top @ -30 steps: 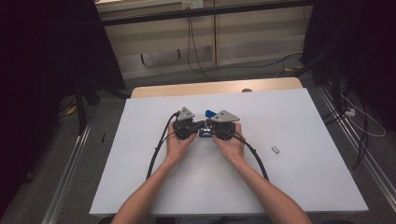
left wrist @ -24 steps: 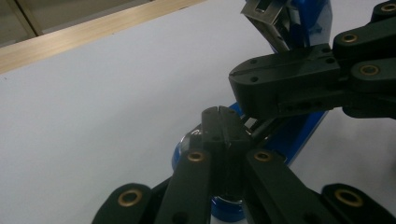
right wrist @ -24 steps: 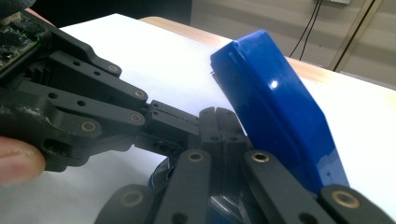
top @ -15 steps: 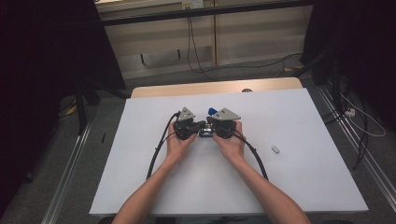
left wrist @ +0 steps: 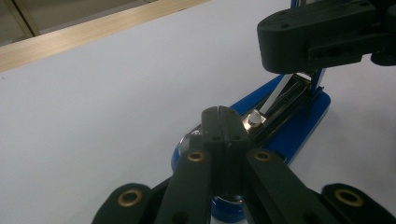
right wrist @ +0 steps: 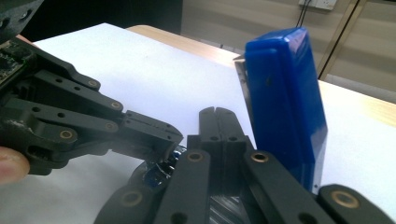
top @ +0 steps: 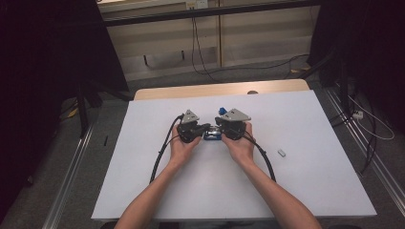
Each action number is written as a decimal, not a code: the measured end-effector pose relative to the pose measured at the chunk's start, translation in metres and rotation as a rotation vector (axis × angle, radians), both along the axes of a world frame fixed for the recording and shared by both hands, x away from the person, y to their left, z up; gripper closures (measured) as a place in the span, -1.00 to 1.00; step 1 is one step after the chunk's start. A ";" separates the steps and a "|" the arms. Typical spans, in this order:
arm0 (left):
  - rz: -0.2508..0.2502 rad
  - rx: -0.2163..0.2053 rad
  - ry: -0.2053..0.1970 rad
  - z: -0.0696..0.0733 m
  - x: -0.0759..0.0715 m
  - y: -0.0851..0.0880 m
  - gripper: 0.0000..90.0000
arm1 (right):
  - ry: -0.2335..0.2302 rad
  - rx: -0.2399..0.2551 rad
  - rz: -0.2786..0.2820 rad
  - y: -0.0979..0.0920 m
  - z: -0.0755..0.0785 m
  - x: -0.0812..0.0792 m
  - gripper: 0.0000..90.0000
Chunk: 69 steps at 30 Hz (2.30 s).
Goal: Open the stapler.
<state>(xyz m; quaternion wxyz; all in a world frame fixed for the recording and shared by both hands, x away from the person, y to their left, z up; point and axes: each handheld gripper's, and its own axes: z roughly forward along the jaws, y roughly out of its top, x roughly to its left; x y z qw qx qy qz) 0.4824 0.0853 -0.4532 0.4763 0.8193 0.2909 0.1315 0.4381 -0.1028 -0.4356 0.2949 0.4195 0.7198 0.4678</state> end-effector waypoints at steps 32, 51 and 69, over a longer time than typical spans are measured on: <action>-0.003 -0.025 0.014 -0.002 0.001 0.002 1.00 | -0.024 0.030 -0.047 -0.024 0.013 -0.003 1.00; -0.004 -0.015 0.006 -0.001 0.000 0.001 1.00 | -0.026 0.011 -0.083 -0.048 0.012 -0.007 1.00; -0.002 -0.014 0.003 -0.001 0.000 0.001 1.00 | 0.001 0.013 -0.103 -0.067 0.005 -0.013 1.00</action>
